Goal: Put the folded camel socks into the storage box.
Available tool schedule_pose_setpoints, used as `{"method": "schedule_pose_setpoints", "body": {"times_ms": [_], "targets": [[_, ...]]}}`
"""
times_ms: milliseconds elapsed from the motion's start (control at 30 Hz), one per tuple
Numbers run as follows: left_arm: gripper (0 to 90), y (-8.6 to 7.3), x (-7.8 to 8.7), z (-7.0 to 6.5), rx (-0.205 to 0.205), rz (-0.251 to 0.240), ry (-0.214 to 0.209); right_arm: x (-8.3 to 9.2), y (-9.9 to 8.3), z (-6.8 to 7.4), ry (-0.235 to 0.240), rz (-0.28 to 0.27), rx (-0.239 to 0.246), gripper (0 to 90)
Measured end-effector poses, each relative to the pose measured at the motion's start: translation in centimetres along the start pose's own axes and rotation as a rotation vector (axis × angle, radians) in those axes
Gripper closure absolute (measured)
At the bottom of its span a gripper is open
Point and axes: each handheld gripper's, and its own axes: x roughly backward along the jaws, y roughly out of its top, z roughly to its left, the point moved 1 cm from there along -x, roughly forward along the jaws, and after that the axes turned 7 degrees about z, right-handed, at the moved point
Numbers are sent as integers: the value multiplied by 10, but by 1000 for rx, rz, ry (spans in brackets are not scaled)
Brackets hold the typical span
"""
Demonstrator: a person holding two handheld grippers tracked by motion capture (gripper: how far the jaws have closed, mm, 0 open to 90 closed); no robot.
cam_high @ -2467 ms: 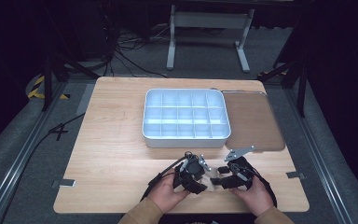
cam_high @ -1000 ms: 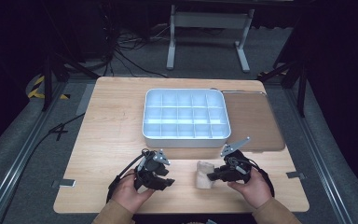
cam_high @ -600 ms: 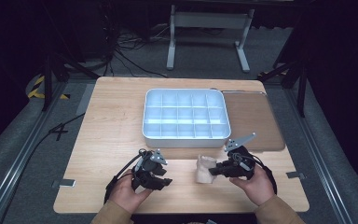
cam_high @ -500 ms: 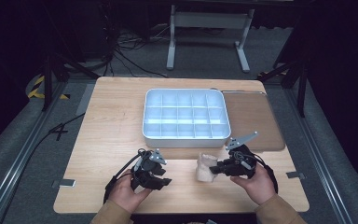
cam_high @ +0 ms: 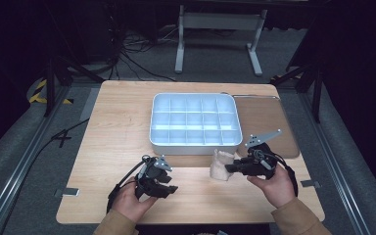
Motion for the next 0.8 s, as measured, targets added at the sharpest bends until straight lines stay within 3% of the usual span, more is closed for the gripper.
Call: {"method": "schedule_pose_setpoints", "body": {"times_ms": [800], "targets": [[583,-1,-1,0,5,6,1,39,20,-21,-72,-65,-45,785]]}}
